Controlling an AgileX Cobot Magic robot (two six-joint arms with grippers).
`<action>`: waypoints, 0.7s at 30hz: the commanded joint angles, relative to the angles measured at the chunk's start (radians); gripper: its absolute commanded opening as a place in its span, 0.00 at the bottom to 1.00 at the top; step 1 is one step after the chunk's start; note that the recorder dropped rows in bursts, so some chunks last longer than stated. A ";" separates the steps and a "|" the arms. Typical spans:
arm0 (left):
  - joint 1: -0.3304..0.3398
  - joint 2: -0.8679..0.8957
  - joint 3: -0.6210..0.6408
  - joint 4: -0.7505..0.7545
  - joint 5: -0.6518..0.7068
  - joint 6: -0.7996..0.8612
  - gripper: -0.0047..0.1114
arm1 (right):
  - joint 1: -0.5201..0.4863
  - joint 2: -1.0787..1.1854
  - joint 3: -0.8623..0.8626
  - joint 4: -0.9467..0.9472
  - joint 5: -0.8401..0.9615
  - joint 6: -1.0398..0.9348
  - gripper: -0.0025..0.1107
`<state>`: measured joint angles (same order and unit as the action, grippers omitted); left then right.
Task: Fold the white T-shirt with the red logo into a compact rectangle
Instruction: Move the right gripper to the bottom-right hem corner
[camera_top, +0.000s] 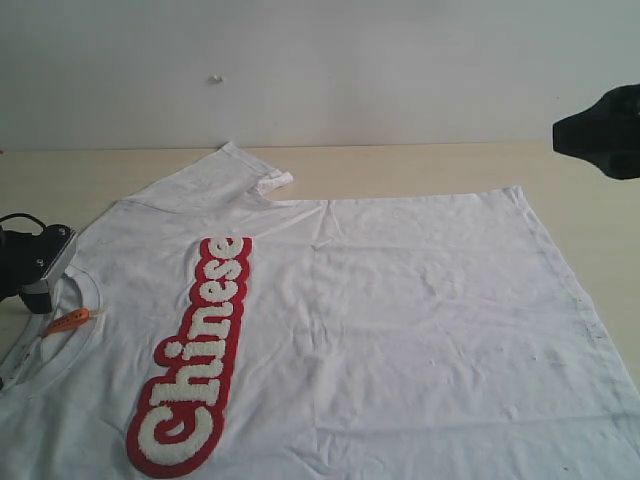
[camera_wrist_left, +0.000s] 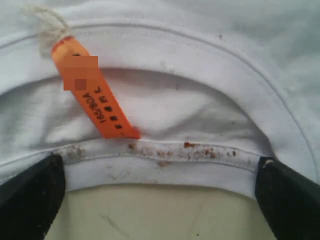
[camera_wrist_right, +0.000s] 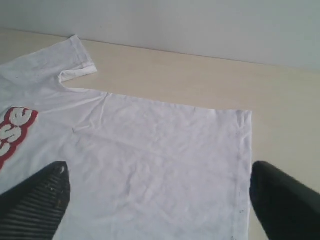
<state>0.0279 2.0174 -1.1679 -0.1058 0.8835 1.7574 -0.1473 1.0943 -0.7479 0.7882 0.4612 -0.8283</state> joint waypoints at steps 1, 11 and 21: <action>0.001 0.031 0.006 -0.005 0.000 -0.004 0.92 | -0.004 0.001 -0.008 -0.003 0.038 -0.103 0.95; 0.001 0.031 0.006 -0.005 0.000 -0.005 0.92 | -0.004 0.038 -0.008 -0.225 0.117 -0.376 0.95; 0.001 0.031 0.006 -0.005 0.000 -0.005 0.92 | -0.004 0.261 -0.054 -0.366 0.136 -0.436 0.95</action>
<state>0.0279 2.0174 -1.1679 -0.1058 0.8842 1.7574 -0.1473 1.2961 -0.7734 0.4459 0.6010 -1.2146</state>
